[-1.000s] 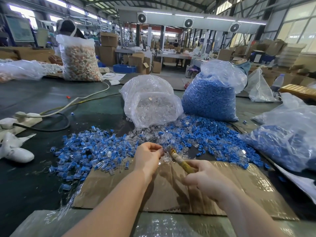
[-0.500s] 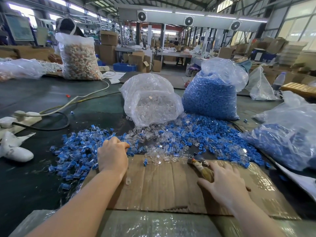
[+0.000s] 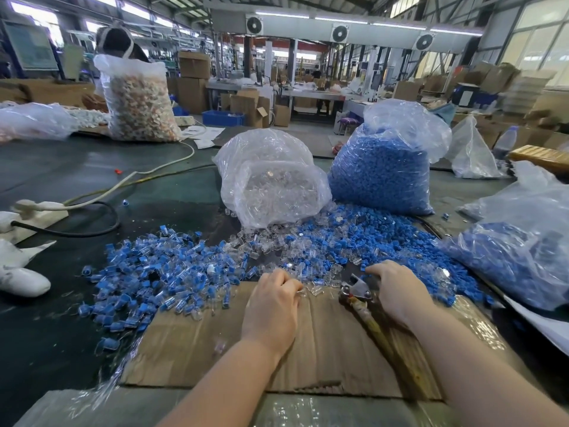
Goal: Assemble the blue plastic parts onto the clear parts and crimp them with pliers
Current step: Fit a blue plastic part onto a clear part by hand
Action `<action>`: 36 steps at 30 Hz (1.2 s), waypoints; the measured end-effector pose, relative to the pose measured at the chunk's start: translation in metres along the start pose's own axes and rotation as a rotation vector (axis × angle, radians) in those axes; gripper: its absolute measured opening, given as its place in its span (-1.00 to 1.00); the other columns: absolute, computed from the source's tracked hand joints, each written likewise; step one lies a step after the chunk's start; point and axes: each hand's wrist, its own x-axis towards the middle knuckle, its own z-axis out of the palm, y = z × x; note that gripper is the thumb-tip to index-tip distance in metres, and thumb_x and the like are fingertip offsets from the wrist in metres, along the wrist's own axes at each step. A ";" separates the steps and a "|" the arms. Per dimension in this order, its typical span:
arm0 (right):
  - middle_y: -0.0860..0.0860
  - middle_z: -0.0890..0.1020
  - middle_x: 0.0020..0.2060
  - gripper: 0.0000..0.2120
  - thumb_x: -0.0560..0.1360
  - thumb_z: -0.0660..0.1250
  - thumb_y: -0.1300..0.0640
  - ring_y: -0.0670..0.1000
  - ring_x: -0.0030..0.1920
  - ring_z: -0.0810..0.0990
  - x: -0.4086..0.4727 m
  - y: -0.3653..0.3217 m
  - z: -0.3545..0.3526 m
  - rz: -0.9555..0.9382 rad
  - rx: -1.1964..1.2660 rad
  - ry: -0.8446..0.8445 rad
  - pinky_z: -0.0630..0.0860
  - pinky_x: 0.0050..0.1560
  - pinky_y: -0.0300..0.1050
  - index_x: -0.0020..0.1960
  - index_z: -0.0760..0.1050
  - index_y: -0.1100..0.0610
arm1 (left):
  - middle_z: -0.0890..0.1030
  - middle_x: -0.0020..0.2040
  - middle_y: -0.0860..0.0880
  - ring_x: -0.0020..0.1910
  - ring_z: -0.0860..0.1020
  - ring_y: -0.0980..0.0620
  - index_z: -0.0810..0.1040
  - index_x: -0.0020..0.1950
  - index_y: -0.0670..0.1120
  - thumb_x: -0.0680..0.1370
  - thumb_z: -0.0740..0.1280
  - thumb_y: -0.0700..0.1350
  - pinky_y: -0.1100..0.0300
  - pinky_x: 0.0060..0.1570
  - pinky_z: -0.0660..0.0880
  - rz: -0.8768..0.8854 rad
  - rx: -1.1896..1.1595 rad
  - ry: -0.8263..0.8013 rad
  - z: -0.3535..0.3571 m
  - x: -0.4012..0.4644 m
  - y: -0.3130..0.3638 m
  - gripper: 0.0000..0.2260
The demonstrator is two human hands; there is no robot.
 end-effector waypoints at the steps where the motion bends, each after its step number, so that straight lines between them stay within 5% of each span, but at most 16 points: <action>1: -0.04 0.44 0.30 -0.53 0.53 0.18 0.33 0.07 0.29 0.38 0.005 0.002 0.003 -0.021 -0.016 -0.026 0.44 0.21 0.01 0.38 0.38 -0.01 | 0.42 0.05 0.12 0.06 0.32 0.18 0.49 0.26 0.01 0.60 0.19 -0.04 0.29 0.20 0.31 -0.009 0.003 0.001 0.000 0.000 -0.001 -0.75; 5: -0.07 0.44 0.28 -0.50 0.51 0.21 0.37 0.05 0.25 0.42 0.020 0.004 0.008 -0.083 -0.094 -0.048 0.44 0.23 -0.04 0.33 0.43 -0.08 | 0.41 0.10 0.12 0.09 0.31 0.19 0.46 0.29 0.03 0.60 0.19 -0.03 0.33 0.23 0.27 -0.025 -0.006 -0.007 0.001 0.003 -0.004 -0.73; 13: -0.05 0.42 -0.12 -0.83 0.51 0.29 0.24 0.02 0.00 0.49 0.019 0.001 0.005 -0.018 -0.073 0.039 0.53 -0.03 -0.05 0.00 0.56 0.01 | 0.43 0.08 0.13 0.06 0.32 0.22 0.47 0.26 0.02 0.59 0.20 -0.05 0.35 0.20 0.28 -0.017 -0.028 -0.001 0.002 0.003 -0.006 -0.75; 23: -0.01 0.52 -0.01 -0.88 0.52 0.29 0.19 0.03 0.00 0.51 0.009 -0.002 0.000 -0.003 0.008 0.041 0.53 0.02 -0.03 -0.03 0.57 0.02 | 0.32 0.37 0.14 0.32 0.21 0.13 0.28 0.44 0.09 0.64 0.08 -0.10 0.20 0.36 0.13 0.043 0.046 -0.075 0.002 0.000 -0.004 -0.64; 31: -0.09 0.54 -0.19 -0.95 0.49 0.36 0.10 -0.16 -0.21 0.46 -0.021 -0.054 -0.004 -0.089 0.272 0.246 0.35 -0.19 -0.37 -0.13 0.55 0.05 | 0.47 0.10 0.10 0.06 0.43 0.17 0.53 0.17 -0.04 0.57 0.26 -0.13 0.28 0.14 0.41 0.049 -0.075 -0.019 -0.001 0.001 -0.001 -0.81; 36: -0.10 0.56 -0.27 -0.94 0.48 0.34 0.11 -0.05 -0.17 0.51 -0.047 -0.078 0.019 -0.102 0.347 0.306 0.37 -0.19 -0.20 -0.17 0.54 0.06 | 0.50 0.06 0.07 0.02 0.46 0.13 0.52 0.09 -0.05 0.55 0.28 -0.19 0.23 0.07 0.43 0.047 -0.093 -0.009 -0.005 -0.001 0.000 -0.86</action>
